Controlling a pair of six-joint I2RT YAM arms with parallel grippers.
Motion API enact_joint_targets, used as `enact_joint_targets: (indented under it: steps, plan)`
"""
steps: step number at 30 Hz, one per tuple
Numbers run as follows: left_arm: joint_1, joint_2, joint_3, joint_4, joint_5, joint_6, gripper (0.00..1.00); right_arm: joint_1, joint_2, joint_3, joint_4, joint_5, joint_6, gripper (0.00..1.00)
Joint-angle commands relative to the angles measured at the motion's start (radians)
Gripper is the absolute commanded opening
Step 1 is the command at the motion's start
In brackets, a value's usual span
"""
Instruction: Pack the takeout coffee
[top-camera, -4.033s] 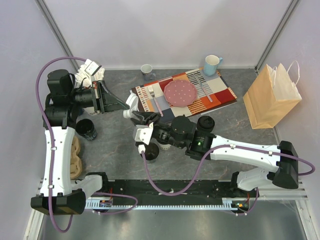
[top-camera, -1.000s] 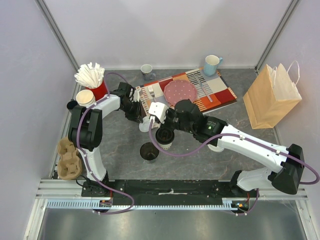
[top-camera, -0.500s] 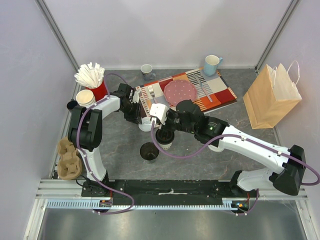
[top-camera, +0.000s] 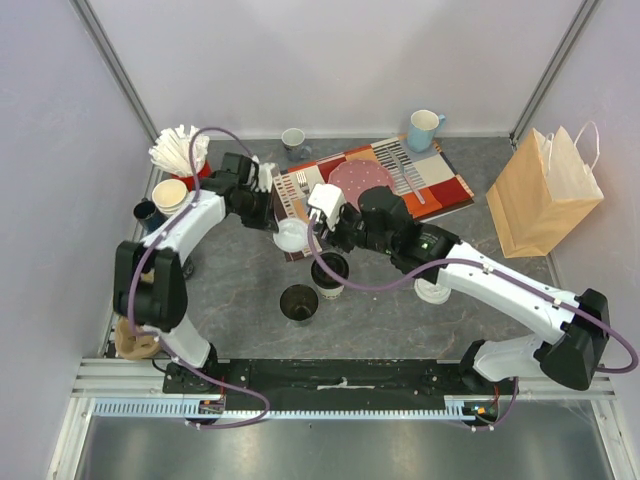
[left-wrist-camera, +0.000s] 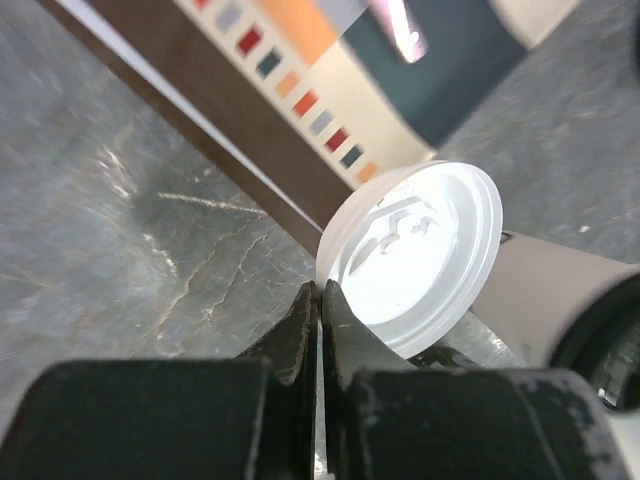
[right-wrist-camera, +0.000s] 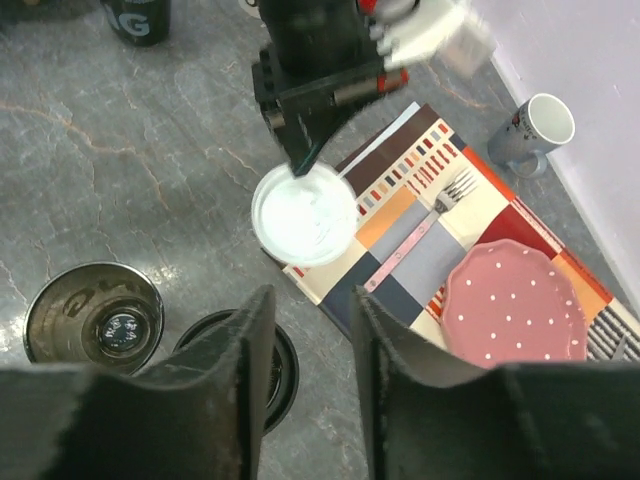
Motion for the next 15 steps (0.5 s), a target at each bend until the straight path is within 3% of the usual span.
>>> enact_joint_targets:
  steps: [1,9,13,15]
  plan:
    - [-0.001,-0.24,0.1,-0.018,0.014,0.129,0.02,-0.055,0.006,0.085,0.06,-0.062,0.159,0.51]
    - [-0.004,-0.481,0.264,-0.196,0.013,0.471,0.02,-0.081,-0.095,0.124,0.108,-0.163,0.267,0.67]
    - [-0.008,-0.666,0.215,-0.152,0.03,0.78,0.02,-0.079,-0.167,0.127,0.117,-0.244,0.333,0.74]
    - [-0.01,-0.766,0.183,-0.128,0.034,0.867,0.02,-0.079,-0.183,0.133,0.099,-0.255,0.35,0.75]
